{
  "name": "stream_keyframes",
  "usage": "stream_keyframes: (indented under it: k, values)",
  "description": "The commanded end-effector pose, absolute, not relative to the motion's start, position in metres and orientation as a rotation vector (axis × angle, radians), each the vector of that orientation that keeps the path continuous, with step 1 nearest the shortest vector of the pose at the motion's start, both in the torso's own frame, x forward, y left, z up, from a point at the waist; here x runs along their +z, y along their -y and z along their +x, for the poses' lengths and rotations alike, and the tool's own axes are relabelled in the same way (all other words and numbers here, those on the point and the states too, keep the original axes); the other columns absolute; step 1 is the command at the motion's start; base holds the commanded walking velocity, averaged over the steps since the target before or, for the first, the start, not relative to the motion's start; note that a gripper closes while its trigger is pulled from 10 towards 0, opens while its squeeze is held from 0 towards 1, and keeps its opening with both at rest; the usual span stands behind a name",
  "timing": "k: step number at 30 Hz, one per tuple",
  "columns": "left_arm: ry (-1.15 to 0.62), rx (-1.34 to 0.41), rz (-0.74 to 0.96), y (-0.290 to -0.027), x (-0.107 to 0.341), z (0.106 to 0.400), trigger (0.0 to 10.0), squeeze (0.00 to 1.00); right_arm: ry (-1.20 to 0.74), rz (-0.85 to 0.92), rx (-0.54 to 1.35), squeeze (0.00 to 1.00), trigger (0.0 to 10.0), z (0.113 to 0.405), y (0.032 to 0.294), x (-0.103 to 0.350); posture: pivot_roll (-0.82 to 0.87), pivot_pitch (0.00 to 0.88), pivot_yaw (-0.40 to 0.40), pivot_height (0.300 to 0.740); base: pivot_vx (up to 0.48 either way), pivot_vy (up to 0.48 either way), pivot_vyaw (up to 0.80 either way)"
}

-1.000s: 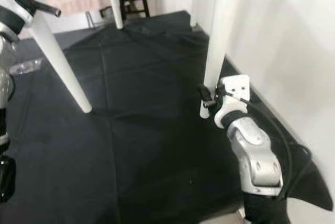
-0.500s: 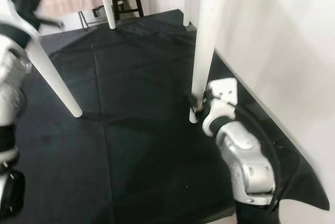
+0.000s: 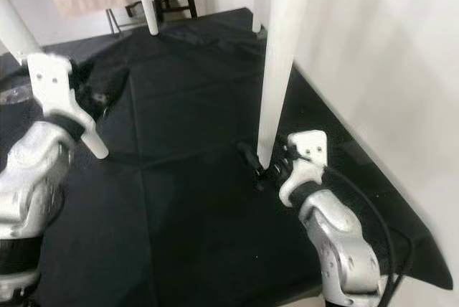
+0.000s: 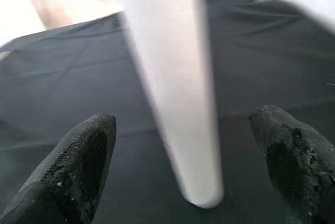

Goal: Building children table

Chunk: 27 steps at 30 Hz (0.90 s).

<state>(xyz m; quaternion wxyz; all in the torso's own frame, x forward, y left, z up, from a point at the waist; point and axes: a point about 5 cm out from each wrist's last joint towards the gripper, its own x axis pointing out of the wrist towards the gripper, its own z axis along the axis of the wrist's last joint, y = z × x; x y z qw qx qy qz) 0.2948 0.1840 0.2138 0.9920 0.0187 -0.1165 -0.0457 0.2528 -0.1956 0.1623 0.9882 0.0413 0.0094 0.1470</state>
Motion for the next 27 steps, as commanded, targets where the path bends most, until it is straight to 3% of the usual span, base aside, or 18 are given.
stream_keyframes:
  k: [1, 5, 6, 7, 8, 20, 27]
  values:
    - [0.197, -0.033, 0.042, -0.191, 0.203, 0.290, 10.0, 1.00, 0.007, 0.099, 0.266, 1.00, 10.0, 0.252, 0.199, 0.162, -0.02, 0.130, 0.046, 0.740, 0.000, 0.000, 0.00]
    - [0.111, 0.035, 0.044, -0.200, 0.179, 0.280, 10.0, 1.00, 0.024, 0.117, 0.286, 1.00, 10.0, 0.252, 0.197, 0.161, -0.02, 0.126, 0.044, 0.740, 0.000, 0.000, 0.00]
    - [0.088, 0.053, 0.060, -0.203, 0.172, 0.277, 10.0, 0.27, 0.028, 0.135, 0.322, 0.89, 10.0, 0.251, 0.193, 0.162, -0.01, 0.126, 0.043, 0.740, 0.000, 0.000, 0.00]
    - [0.088, 0.053, 0.060, -0.203, 0.172, 0.277, 10.0, 0.27, 0.028, 0.135, 0.322, 0.89, 10.0, 0.251, 0.193, 0.162, -0.01, 0.126, 0.043, 0.740, 0.000, 0.000, 0.00]
    - [0.057, 0.069, 0.076, -0.205, 0.164, 0.273, 10.0, 0.00, 0.034, 0.150, 0.368, 0.00, 10.0, 0.250, 0.189, 0.163, -0.01, 0.124, 0.038, 0.740, 0.000, 0.000, 0.00]
    - [-0.012, 0.064, 0.145, -0.187, 0.138, 0.260, 10.0, 0.00, 0.055, 0.115, 0.384, 0.00, 10.0, 0.263, 0.187, 0.158, 0.00, 0.111, 0.027, 0.740, 0.000, 0.000, 0.00]
    - [-0.012, 0.074, 0.159, -0.186, 0.138, 0.261, 10.0, 0.00, 0.076, 0.114, 0.407, 0.00, 10.0, 0.269, 0.183, 0.160, 0.00, 0.111, 0.029, 0.740, -0.262, 0.000, 0.00]
